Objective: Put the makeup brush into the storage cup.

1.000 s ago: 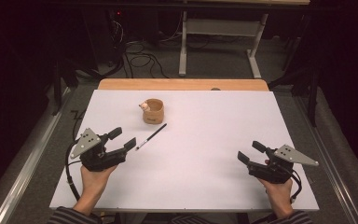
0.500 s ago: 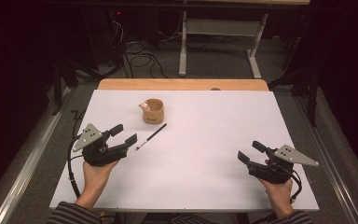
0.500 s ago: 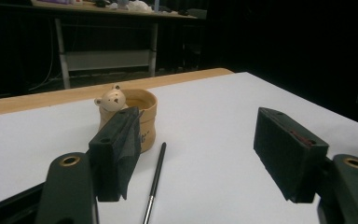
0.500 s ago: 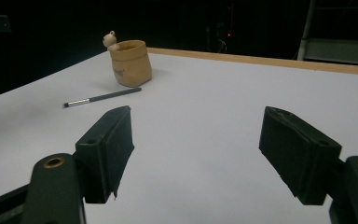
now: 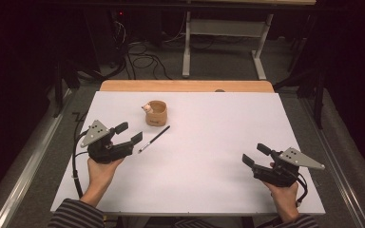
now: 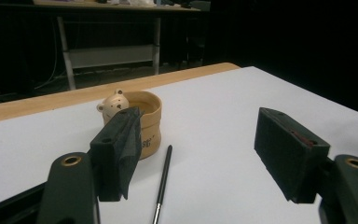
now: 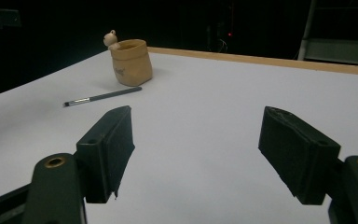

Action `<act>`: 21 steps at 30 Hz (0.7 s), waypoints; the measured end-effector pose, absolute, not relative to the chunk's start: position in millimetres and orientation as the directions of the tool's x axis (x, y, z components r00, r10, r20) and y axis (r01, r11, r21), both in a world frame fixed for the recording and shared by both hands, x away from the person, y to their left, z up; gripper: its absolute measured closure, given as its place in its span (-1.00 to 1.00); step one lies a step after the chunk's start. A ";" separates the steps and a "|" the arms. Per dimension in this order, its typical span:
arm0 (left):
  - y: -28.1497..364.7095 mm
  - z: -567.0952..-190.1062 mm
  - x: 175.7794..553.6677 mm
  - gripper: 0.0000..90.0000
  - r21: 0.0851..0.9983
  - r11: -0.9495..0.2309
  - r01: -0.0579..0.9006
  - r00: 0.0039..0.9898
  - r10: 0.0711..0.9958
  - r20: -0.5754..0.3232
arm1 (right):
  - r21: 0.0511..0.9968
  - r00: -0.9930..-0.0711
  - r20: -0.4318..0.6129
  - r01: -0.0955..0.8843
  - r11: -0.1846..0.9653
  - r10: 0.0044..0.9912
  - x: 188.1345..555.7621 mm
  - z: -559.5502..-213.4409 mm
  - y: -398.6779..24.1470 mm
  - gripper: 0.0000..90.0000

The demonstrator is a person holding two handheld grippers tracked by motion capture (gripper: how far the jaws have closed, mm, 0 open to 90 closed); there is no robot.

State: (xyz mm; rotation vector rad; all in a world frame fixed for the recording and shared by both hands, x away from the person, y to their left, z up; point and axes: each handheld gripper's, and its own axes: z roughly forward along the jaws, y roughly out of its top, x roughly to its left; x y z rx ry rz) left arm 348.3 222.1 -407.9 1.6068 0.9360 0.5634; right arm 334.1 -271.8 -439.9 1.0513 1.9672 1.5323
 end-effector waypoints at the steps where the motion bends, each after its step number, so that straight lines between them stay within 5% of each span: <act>1: 221.1 -407.5 349.0 -0.28 0.961 -0.050 0.272 0.570 0.813 -0.119 | 0.949 -0.619 0.112 0.299 0.101 0.777 334.1 -439.9 -271.7 -0.39; 21: 211.0 -402.6 369.8 -0.29 0.960 -0.067 0.271 0.591 0.799 -0.111 | 0.947 -0.619 0.117 0.305 0.101 0.777 334.6 -440.3 -271.7 -0.39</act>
